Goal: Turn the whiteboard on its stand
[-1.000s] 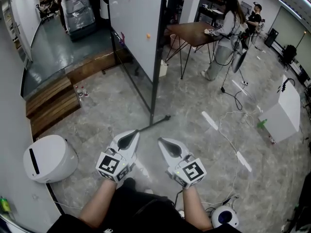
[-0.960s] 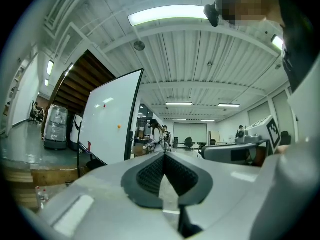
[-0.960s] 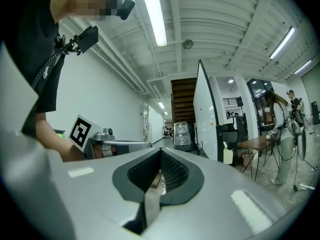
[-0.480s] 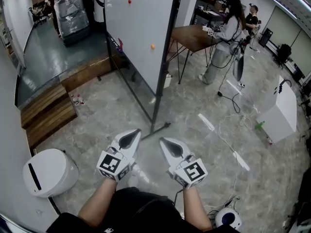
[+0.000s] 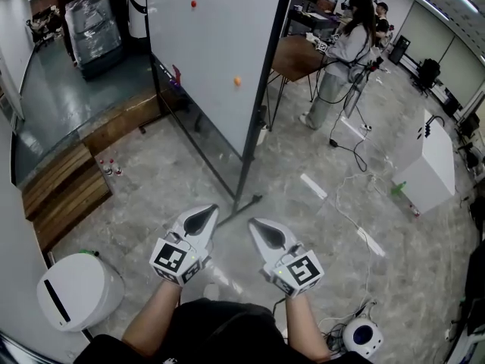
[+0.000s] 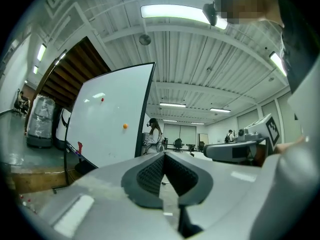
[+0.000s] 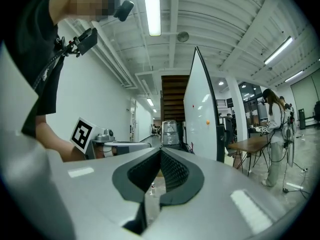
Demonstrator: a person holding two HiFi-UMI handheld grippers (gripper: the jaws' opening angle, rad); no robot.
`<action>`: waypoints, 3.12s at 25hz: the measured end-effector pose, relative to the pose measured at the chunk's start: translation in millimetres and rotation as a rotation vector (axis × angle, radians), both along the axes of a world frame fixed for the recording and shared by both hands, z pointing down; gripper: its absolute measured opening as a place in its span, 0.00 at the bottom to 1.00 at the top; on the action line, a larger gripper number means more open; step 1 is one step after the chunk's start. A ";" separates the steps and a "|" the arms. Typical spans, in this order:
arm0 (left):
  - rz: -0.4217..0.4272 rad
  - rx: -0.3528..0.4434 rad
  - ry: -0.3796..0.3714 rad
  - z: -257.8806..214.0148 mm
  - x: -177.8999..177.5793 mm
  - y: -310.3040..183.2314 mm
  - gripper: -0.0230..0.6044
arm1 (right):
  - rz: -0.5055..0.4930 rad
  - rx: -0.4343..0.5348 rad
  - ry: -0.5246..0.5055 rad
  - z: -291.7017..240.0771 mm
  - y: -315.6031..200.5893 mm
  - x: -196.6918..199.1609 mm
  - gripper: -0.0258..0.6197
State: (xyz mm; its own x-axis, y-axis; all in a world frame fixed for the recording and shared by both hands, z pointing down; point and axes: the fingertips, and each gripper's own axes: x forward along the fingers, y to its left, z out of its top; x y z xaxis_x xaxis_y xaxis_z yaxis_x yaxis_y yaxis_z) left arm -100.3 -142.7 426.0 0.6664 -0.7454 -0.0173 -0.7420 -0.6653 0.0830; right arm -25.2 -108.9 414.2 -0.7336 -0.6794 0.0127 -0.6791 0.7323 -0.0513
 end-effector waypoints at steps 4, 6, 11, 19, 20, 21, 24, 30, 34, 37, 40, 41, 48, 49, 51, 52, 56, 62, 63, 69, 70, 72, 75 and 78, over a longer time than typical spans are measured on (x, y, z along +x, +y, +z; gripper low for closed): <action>0.004 -0.005 0.006 3.4 -14.3 -15.6 0.04 | 0.013 -0.001 0.012 1.8 -13.3 -11.0 0.05; 0.004 -0.008 0.013 3.4 -21.1 -22.9 0.04 | 0.019 -0.003 0.015 1.9 -19.6 -16.0 0.05; 0.018 -0.029 0.045 3.4 -33.4 -36.6 0.04 | 0.053 -0.039 0.001 5.2 -37.4 -20.0 0.05; -0.010 -0.049 0.040 12.1 -47.0 -49.4 0.04 | 0.053 -0.034 0.018 8.1 -55.0 -25.7 0.05; -0.012 -0.051 0.038 12.9 -46.8 -50.3 0.04 | 0.051 -0.035 0.018 8.5 -57.0 -25.5 0.05; -0.013 -0.051 0.035 13.0 -46.4 -51.0 0.04 | 0.047 -0.036 0.018 8.8 -59.0 -25.4 0.05; -0.024 -0.047 0.027 11.7 -46.5 -53.0 0.04 | 0.032 -0.037 0.008 8.1 -65.5 -25.8 0.05; -0.078 -0.043 0.012 9.1 -40.4 -55.8 0.04 | -0.024 -0.030 -0.019 4.7 -80.4 -22.0 0.05; -0.113 -0.027 0.006 2.7 -34.5 -61.7 0.04 | -0.055 -0.020 -0.023 1.0 -91.8 -15.2 0.05; -0.133 -0.019 0.003 -4.8 -26.0 -63.0 0.04 | -0.067 -0.005 -0.029 -7.0 -104.0 -7.0 0.05; -0.161 -0.011 -0.005 -7.7 -21.0 -66.0 0.04 | -0.069 0.025 -0.014 -13.1 -118.5 -0.9 0.05; -0.175 -0.009 -0.008 -7.5 -20.5 -67.4 0.04 | -0.067 0.037 -0.004 -14.6 -123.8 0.9 0.05; -0.254 -0.001 -0.025 -8.8 -20.1 -82.3 0.04 | -0.004 0.126 0.013 -46.5 -173.2 18.9 0.05; -0.257 -0.002 -0.019 -8.8 -19.5 -84.6 0.04 | 0.014 0.137 0.005 -52.5 -182.1 23.5 0.05; -0.266 -0.007 -0.004 -7.4 -18.0 -87.4 0.04 | 0.050 0.156 -0.010 -62.9 -199.6 32.1 0.05; -0.272 -0.013 0.000 -6.0 -17.3 -87.9 0.04 | 0.063 0.164 -0.012 -66.4 -208.0 35.2 0.06; -0.277 -0.035 -0.007 3.7 -14.8 -88.7 0.04 | 0.097 0.180 0.000 -73.6 -240.6 40.3 0.20; -0.298 -0.062 -0.020 16.8 -15.1 -92.2 0.04 | 0.119 0.174 0.013 -66.9 -276.4 43.0 0.28; -0.300 -0.061 -0.021 17.2 -14.6 -94.0 0.04 | 0.124 0.168 0.016 -64.1 -281.6 43.9 0.29; -0.298 -0.074 -0.041 24.4 -11.2 -105.2 0.04 | 0.142 0.133 0.036 -45.8 -310.9 47.0 0.39; -0.302 -0.078 -0.043 25.6 -10.9 -106.7 0.04 | 0.141 0.132 0.039 -44.3 -314.9 47.4 0.41; -0.309 -0.088 -0.045 29.8 -10.9 -108.8 0.04 | 0.133 0.130 0.043 -42.8 -321.5 47.1 0.46; -0.313 -0.091 -0.046 32.9 -11.8 -111.7 0.04 | 0.116 0.123 0.053 -41.2 -329.2 42.1 0.49; -0.323 -0.110 -0.046 37.2 -13.6 -112.9 0.04 | 0.105 0.117 0.063 -38.8 -336.0 34.4 0.52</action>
State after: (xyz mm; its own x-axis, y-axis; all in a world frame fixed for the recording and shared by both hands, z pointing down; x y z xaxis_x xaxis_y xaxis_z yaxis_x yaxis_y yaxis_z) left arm -114.0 -255.5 463.2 0.3941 -0.9136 0.0997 -0.9174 -0.3844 0.1033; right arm 9.2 -444.9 375.4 -0.6587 -0.7519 -0.0272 -0.7514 0.6555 0.0757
